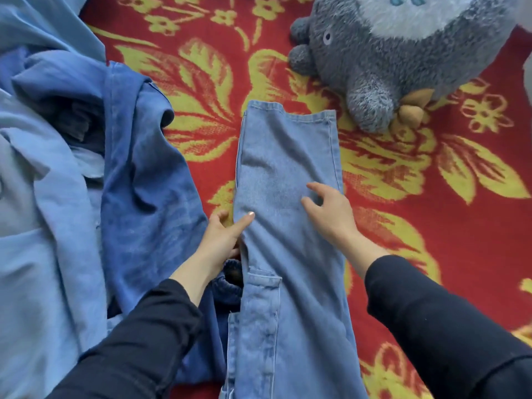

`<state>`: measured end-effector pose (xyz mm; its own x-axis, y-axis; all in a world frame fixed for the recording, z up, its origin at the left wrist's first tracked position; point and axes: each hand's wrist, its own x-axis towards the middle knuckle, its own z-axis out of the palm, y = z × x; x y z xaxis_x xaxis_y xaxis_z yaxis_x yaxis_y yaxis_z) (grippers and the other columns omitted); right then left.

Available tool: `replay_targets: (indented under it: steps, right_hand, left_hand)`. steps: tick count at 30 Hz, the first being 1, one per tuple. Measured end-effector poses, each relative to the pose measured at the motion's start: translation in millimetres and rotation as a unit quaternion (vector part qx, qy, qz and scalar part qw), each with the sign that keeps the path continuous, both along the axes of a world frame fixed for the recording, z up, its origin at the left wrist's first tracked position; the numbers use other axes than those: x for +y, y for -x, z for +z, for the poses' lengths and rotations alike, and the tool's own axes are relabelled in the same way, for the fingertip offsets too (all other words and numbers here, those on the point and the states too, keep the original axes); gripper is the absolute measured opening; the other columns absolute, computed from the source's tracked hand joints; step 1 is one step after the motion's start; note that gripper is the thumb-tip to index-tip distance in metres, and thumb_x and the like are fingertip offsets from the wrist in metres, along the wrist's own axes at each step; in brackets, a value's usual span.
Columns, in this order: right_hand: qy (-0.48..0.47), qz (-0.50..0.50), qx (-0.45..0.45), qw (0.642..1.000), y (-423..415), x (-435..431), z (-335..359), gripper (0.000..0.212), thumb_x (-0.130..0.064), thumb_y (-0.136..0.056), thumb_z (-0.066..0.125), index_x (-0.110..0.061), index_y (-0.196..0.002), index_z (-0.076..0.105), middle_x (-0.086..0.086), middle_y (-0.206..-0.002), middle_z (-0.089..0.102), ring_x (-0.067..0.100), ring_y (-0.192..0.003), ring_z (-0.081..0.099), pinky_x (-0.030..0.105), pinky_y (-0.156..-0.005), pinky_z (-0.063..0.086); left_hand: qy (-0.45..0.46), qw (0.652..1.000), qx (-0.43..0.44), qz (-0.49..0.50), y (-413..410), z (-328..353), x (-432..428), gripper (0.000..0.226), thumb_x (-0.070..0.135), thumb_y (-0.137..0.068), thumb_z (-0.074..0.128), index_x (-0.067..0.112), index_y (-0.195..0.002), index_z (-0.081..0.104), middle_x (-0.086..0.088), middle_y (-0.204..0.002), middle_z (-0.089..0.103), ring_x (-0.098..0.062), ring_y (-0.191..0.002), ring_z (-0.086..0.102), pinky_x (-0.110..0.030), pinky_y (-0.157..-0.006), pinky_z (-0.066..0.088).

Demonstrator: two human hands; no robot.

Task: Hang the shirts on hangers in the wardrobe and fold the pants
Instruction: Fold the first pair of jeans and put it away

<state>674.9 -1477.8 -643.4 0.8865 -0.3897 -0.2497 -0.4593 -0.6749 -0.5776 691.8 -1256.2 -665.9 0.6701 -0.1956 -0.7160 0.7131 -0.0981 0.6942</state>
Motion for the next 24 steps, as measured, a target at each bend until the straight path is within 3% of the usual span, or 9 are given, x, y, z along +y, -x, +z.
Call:
replay_targets:
  steps: [2, 5, 7, 9, 11, 15, 17, 21, 24]
  right_hand:
    - [0.059, 0.03, 0.023, 0.998, 43.3, 4.2, -3.6, 0.055, -0.041, -0.089, 0.059, -0.023, -0.14, 0.048, 0.002, -0.151, 0.039, 0.018, -0.14, 0.031, 0.035, -0.112, 0.025]
    - [0.083, 0.037, 0.082, 0.992, 114.8, 18.9, -10.3, 0.07, -0.059, -0.086, 0.054, -0.034, -0.147, 0.033, -0.003, -0.16, 0.016, 0.016, -0.147, 0.009, 0.038, -0.115, 0.015]
    - [0.072, 0.0, 0.116, 0.991, 161.9, 26.0, -16.6, 0.071, -0.062, -0.085, 0.052, -0.039, -0.148, 0.028, -0.006, -0.161, 0.011, 0.015, -0.147, 0.006, 0.04, -0.114, 0.014]
    - [0.05, -0.058, 0.163, 0.984, 204.1, 28.9, -20.8, 0.072, -0.065, -0.085, 0.05, -0.042, -0.148, 0.025, -0.007, -0.161, 0.01, 0.016, -0.147, 0.006, 0.043, -0.114, 0.014]
    - [0.024, -0.114, 0.194, 0.974, 240.7, 30.7, -20.8, 0.074, -0.066, -0.084, 0.05, -0.04, -0.148, 0.026, -0.008, -0.161, 0.011, 0.018, -0.147, 0.007, 0.048, -0.113, 0.014]
    - [-0.027, -0.16, 0.147, 0.976, 291.6, 41.7, -11.9, 0.07, -0.06, -0.085, 0.056, -0.026, -0.144, 0.041, 0.001, -0.152, 0.034, 0.022, -0.14, 0.029, 0.045, -0.113, 0.026]
    - [-0.067, -0.191, 0.116, 0.972, 313.9, 52.8, -5.5, 0.064, -0.057, -0.083, 0.061, -0.02, -0.134, 0.052, 0.004, -0.136, 0.052, 0.024, -0.128, 0.045, 0.043, -0.105, 0.038]
    - [-0.039, -0.209, 0.145, 0.966, 370.2, 77.6, -3.2, 0.052, -0.059, -0.078, 0.065, -0.021, -0.113, 0.058, 0.002, -0.117, 0.056, 0.026, -0.117, 0.048, 0.042, -0.093, 0.041]
    - [-0.036, -0.189, 0.197, 0.961, 417.2, 91.9, -8.5, 0.047, -0.063, -0.077, 0.063, -0.022, -0.099, 0.06, -0.002, -0.113, 0.05, 0.025, -0.114, 0.045, 0.041, -0.09, 0.04]
  left_hand:
    - [-0.008, 0.992, -0.055, -0.115, 12.5, 9.8, 4.4, 0.104, 0.039, -0.06, 0.086, 0.03, -0.143, 0.024, 0.009, -0.13, 0.055, -0.011, -0.113, 0.061, -0.038, -0.098, 0.05]
    - [-0.038, 0.962, -0.138, -0.231, 40.9, 21.0, 6.9, 0.102, 0.03, -0.063, 0.081, 0.04, -0.143, 0.018, 0.012, -0.127, 0.06, -0.008, -0.11, 0.062, -0.032, -0.093, 0.052]
    - [-0.032, 0.972, -0.164, -0.164, 58.5, 27.6, 7.0, 0.091, 0.02, -0.073, 0.076, 0.045, -0.141, 0.021, 0.004, -0.114, 0.068, -0.011, -0.097, 0.068, -0.025, -0.082, 0.054]
    - [-0.09, 0.97, -0.203, -0.101, 74.3, 31.5, 10.3, 0.082, 0.017, -0.083, 0.07, 0.039, -0.145, 0.02, 0.007, -0.101, 0.071, -0.009, -0.093, 0.068, -0.017, -0.073, 0.048]
    - [-0.19, 0.943, -0.255, -0.095, 94.1, 35.8, 16.8, 0.073, 0.025, -0.089, 0.065, 0.031, -0.147, 0.022, 0.009, -0.104, 0.067, -0.014, -0.104, 0.061, -0.024, -0.079, 0.041]
    - [-0.248, 0.897, -0.35, -0.11, 162.8, 42.3, 33.1, 0.066, 0.026, -0.086, 0.069, 0.015, -0.142, 0.035, -0.001, -0.12, 0.057, -0.021, -0.114, 0.047, -0.039, -0.1, 0.037]
    - [-0.26, 0.909, -0.316, -0.074, 211.4, 37.3, 46.4, 0.062, 0.024, -0.083, 0.072, 0.009, -0.134, 0.042, -0.007, -0.116, 0.055, -0.025, -0.112, 0.049, -0.04, -0.101, 0.037]
    - [-0.228, 0.971, -0.072, -0.014, 300.4, 21.9, 66.7, 0.068, 0.04, -0.085, 0.069, 0.003, -0.135, 0.039, -0.017, -0.127, 0.05, -0.031, -0.121, 0.047, -0.044, -0.107, 0.035]
    - [-0.237, 0.96, -0.068, -0.131, 345.2, 11.7, 74.0, 0.064, 0.039, -0.085, 0.069, 0.007, -0.134, 0.043, -0.012, -0.132, 0.051, -0.03, -0.125, 0.047, -0.045, -0.106, 0.037]
